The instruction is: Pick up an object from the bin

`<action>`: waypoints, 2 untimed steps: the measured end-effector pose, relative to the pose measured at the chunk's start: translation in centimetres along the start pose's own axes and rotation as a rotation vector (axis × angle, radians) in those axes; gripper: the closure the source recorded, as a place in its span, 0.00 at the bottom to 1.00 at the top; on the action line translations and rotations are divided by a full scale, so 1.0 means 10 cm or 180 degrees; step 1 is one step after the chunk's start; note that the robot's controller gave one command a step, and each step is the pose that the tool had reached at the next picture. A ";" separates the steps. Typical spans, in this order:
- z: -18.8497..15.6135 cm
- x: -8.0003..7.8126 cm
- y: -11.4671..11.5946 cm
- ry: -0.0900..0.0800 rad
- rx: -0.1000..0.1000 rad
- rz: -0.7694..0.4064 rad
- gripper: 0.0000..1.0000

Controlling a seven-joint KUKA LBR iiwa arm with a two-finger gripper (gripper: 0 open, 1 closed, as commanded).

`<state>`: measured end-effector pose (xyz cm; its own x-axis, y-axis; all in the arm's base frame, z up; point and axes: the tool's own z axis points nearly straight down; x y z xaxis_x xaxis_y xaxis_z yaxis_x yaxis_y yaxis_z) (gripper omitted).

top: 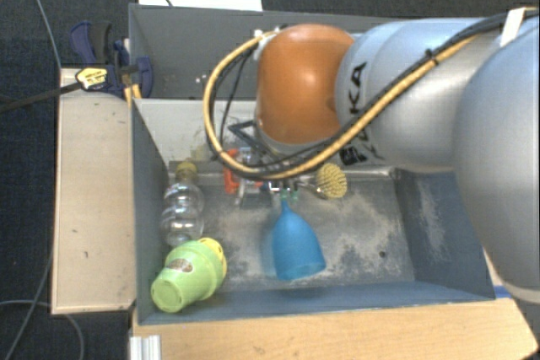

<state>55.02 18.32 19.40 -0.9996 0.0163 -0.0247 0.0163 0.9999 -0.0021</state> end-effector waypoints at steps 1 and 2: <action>-0.01 -0.03 -0.68 0.0005 0.0010 -0.0923 1.00; -0.24 -0.21 0.08 -0.0010 -0.0025 -0.0399 1.00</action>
Offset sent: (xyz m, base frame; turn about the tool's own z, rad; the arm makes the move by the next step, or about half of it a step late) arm 0.0196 0.0037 0.0220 -0.1184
